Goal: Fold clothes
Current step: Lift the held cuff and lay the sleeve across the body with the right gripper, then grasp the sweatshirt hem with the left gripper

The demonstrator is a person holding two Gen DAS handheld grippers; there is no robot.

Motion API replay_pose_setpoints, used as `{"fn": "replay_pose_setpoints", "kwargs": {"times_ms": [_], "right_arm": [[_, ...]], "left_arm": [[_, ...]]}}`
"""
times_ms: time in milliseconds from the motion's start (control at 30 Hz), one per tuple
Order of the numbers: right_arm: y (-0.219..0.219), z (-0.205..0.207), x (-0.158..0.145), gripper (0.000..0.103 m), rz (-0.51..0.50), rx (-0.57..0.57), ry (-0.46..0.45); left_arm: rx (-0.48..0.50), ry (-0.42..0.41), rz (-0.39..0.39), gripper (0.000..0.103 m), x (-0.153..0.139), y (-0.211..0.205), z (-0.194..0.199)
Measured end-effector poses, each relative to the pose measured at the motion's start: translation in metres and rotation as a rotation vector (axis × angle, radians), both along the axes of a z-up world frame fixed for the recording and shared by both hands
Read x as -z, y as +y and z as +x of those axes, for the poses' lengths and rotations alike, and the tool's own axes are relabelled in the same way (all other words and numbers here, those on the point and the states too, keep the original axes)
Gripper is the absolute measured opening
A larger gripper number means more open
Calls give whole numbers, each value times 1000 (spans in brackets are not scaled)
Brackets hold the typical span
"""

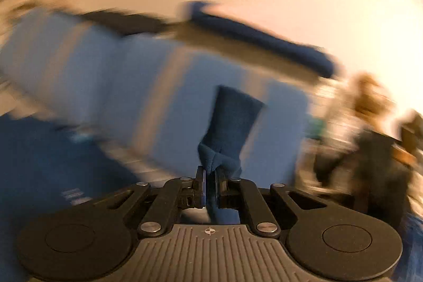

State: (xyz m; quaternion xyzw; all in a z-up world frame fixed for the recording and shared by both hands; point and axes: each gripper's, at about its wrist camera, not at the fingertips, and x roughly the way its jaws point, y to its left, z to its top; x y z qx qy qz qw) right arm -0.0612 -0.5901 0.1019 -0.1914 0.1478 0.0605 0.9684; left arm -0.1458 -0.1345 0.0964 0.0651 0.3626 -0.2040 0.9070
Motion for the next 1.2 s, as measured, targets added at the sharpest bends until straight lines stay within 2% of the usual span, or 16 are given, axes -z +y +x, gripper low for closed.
{"fn": "replay_pose_setpoints", "kwargs": {"times_ms": [133,233,400,533,633,800,933,1000,1067,1133,1200], "right_arm": [[66,0,50,8,-202,-238,205],[83,0,68,9,-283,-267,281],[72,0,60,9,-240,-269,324],[71,-10,55,9,-247,-286,335],[64,-8,46,9,-183,-281,336],[65,15,26,8,-173,-258,255],[74,21,3,8,-186,-229,87],[81,14,6,9,-226,-260,62],[91,6,24,9,-320,-333,125],[97,0,45,9,-398,-399,242],[98,-5,59,15,-420,-438,342]], "left_arm": [[-1,-1,10,74,0,-1,-1],[-2,0,6,74,-1,0,-1],[28,80,4,74,-2,-2,9],[82,72,17,74,-18,-15,16],[128,68,-22,74,-36,-28,24],[134,107,-159,74,-59,-45,52],[89,149,-317,74,-66,-47,80],[55,159,-381,74,-65,-46,94],[15,196,-438,74,-59,-45,109],[-35,270,-503,74,-47,-46,126],[-71,346,-554,74,-35,-46,139]]}}
